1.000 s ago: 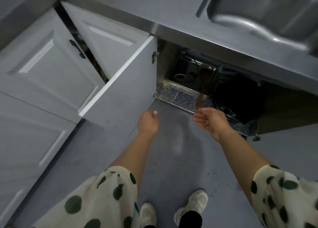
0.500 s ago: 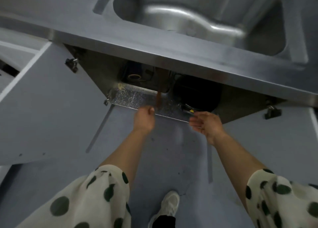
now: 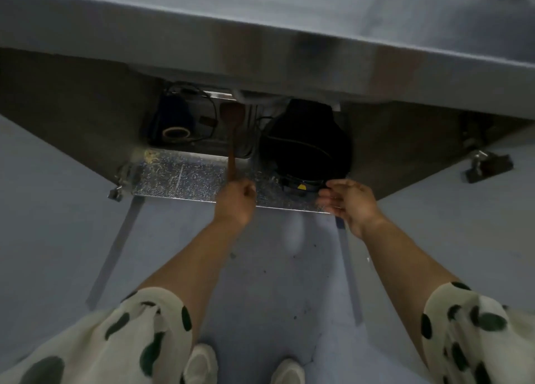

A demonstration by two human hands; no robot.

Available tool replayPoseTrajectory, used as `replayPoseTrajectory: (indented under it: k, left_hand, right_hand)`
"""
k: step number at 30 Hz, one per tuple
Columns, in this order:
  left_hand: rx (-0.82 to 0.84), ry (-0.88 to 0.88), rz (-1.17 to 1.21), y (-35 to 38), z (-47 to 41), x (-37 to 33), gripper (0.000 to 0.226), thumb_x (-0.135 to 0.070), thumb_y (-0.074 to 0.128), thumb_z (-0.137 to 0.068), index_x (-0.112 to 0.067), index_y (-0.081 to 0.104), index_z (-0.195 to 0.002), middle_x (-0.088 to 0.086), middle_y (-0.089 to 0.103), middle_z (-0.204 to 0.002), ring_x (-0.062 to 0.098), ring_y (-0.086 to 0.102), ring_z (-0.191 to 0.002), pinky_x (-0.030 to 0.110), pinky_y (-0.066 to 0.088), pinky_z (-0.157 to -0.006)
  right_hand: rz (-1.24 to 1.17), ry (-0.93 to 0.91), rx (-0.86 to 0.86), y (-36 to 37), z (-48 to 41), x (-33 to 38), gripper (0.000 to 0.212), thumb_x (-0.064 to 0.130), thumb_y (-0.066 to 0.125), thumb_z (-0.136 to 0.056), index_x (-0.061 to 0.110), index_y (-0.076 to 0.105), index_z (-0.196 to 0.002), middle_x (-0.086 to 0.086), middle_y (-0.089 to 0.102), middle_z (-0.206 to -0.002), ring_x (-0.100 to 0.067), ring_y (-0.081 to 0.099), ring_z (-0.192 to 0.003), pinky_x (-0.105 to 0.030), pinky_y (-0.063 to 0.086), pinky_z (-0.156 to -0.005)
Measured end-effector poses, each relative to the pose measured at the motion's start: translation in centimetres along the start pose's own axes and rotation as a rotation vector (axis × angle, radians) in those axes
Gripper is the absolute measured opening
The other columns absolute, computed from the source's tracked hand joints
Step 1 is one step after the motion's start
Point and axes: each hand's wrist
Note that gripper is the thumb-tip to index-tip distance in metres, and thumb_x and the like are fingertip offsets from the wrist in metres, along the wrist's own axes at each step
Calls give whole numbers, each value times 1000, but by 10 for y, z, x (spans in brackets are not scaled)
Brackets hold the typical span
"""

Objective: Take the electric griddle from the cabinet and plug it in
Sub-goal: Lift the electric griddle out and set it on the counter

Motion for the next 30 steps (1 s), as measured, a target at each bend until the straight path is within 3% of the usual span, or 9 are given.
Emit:
replayPoseTrajectory:
  k: [3, 9, 13, 17, 22, 24, 26, 28, 30]
  left_hand:
    - [37, 67, -73, 25, -31, 9, 26, -3, 45, -92, -8, 69, -103, 23, 70, -102, 38, 66, -100, 46, 52, -91]
    - [143, 214, -235, 83, -82, 10, 33, -10, 46, -97, -11, 61, -126, 14, 65, -126, 29, 59, -118, 29, 45, -101]
    - [217, 306, -295, 114, -116, 10, 36, -9, 49, -95, -12, 58, -130, 14, 64, -128, 30, 59, -119, 37, 45, -105]
    - [201, 411, -415, 136, -151, 6, 36, -9, 56, -92, -15, 61, -128, 8, 62, -131, 25, 56, -123, 35, 43, -108]
    - [263, 440, -553, 150, -180, 8, 23, -18, 72, -82, -16, 72, -105, 5, 70, -111, 25, 64, -109, 38, 51, -98]
    - [270, 437, -557, 151, -186, 7, 18, -19, 77, -78, -17, 73, -95, 0, 70, -96, 22, 66, -102, 37, 53, -95]
    - [307, 448, -580, 152, -189, 6, 13, -18, 79, -74, -19, 72, -85, -5, 64, -83, 20, 67, -97, 33, 53, -91]
    - [345, 463, -652, 152, -191, 6, 17, -18, 81, -72, -23, 65, -68, -7, 62, -81, 20, 66, -94, 29, 52, -84]
    - [361, 487, -695, 153, -193, 8, 32, -16, 81, -72, -26, 54, -56, -5, 60, -81, 22, 66, -94, 29, 52, -82]
  right_hand:
    - [3, -35, -46, -4, -37, -15, 16, 9, 44, -98, 5, 57, -106, -11, 64, -85, -20, 62, -67, -24, 49, -56]
    - [19, -128, -80, -14, -102, -34, 17, 8, 44, -98, 4, 58, -106, -10, 65, -84, -20, 62, -67, -29, 51, -66]
    - [31, -194, -82, -21, -137, -35, 18, 8, 43, -98, 5, 58, -107, -8, 65, -81, -19, 62, -67, -27, 50, -64]
    - [57, -273, -116, -26, -175, -31, 17, 4, 43, -95, 7, 59, -101, -7, 64, -79, -17, 60, -66, -26, 49, -63]
    - [188, -334, -183, -29, -220, -35, 31, -7, 40, -88, 15, 57, -75, -7, 60, -74, -18, 54, -64, -27, 44, -59]
    - [259, -378, -231, -26, -234, -36, 34, -7, 46, -84, 20, 57, -67, -7, 58, -71, -16, 51, -61, -25, 40, -56]
    - [350, -449, -265, -25, -251, -38, 34, -5, 54, -80, 22, 59, -61, -4, 59, -69, -19, 56, -68, -28, 44, -64]
    - [454, -481, -284, -22, -267, -39, 23, -4, 60, -79, 16, 66, -68, -10, 66, -80, -26, 61, -84, -32, 47, -78]
    - [565, -479, -281, -19, -270, -40, 14, 2, 64, -81, 5, 71, -93, -14, 68, -95, -24, 61, -92, -25, 44, -79]
Point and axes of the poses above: each hand's wrist, its own z-axis away from the middle knuckle, its own y-axis out of the palm, x = y × z
